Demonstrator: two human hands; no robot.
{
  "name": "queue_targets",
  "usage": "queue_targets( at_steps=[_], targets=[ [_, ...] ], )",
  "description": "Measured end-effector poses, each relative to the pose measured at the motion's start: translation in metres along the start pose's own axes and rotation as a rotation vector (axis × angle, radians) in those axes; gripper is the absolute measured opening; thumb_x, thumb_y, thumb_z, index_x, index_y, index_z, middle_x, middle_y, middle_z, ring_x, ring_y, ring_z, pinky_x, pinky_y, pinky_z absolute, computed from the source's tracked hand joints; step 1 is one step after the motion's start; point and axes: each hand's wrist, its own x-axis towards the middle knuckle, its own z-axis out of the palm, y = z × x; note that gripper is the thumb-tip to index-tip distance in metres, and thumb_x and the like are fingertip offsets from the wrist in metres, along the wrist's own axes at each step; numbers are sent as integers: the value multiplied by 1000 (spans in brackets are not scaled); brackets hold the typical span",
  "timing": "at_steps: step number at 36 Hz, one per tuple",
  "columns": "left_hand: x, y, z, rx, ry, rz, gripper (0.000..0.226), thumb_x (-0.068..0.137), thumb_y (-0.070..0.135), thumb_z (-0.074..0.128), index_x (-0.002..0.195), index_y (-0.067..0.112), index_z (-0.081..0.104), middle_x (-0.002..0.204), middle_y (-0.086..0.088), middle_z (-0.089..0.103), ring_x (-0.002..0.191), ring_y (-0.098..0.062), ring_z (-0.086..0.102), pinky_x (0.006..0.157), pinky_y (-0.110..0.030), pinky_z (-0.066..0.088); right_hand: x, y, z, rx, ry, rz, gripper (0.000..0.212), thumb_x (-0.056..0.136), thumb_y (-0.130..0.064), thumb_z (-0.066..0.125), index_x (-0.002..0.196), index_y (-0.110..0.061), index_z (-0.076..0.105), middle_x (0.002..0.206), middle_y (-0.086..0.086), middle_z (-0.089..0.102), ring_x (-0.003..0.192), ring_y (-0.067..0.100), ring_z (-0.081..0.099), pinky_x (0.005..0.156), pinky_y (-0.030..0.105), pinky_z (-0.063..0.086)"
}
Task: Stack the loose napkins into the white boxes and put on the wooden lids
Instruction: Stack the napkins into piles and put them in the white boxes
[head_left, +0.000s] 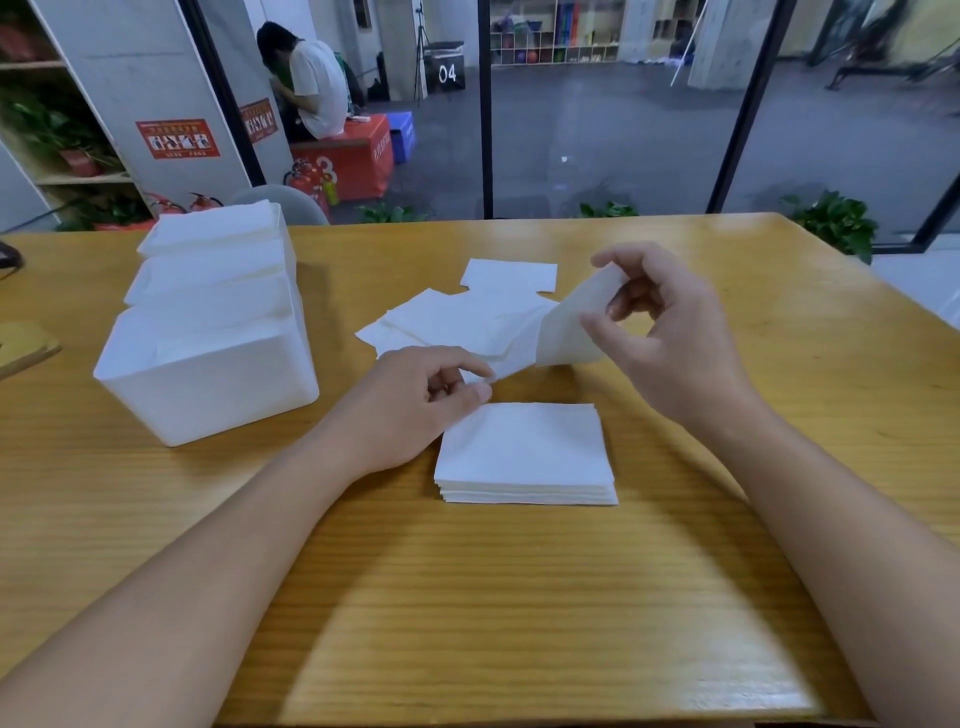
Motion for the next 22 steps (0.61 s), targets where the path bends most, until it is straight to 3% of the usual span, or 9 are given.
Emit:
queue_targets(
  at_steps=[7, 12, 15, 17, 19, 22],
  targets=[
    [0, 8, 0, -95, 93, 21, 32, 94, 52, 82, 123, 43, 73, 103, 12, 71, 91, -9, 67, 74, -17, 47, 0, -19, -7, 78, 95, -77, 28, 94, -1, 74, 119, -15, 72, 102, 2, 70, 86, 22, 65, 79, 40, 57],
    [0, 23, 3, -153, 151, 66, 49, 92, 53, 84, 136, 41, 67, 132, 23, 67, 123, -3, 62, 90, -30, 56, 1, -31, -16, 225, 152, -47, 23, 92, 4, 73, 109, -10, 76, 90, 6, 68, 74, 16, 57, 69, 27, 48],
    [6, 41, 9, -215, 156, 90, 43, 95, 48, 82, 135, 38, 69, 137, 22, 67, 129, -4, 60, 98, -37, 56, 0, -36, -17, 298, 146, -11, 21, 93, 3, 74, 109, -11, 76, 88, 10, 66, 74, 20, 56, 68, 32, 48],
    [11, 51, 12, -279, 165, 123, 27, 99, 40, 80, 125, 31, 75, 124, 15, 74, 118, -7, 68, 93, -38, 56, -2, -39, -15, 351, 120, 19, 20, 94, 3, 75, 110, -10, 76, 87, 17, 64, 73, 26, 54, 65, 37, 49],
    [13, 59, 14, -390, 190, 127, 12, 103, 31, 76, 105, 21, 79, 99, 4, 75, 92, -11, 69, 79, -40, 50, -4, -41, -11, 391, 101, 47, 19, 94, 3, 77, 110, -8, 76, 86, 24, 63, 72, 30, 54, 65, 40, 51],
    [10, 66, 12, -462, 259, 96, 26, 107, 30, 71, 94, 8, 74, 86, -23, 61, 74, -23, 53, 69, -40, 40, -8, -41, -10, 390, 97, 120, 15, 96, -3, 79, 109, -10, 77, 84, 22, 66, 72, 22, 57, 66, 36, 51]
  ],
)
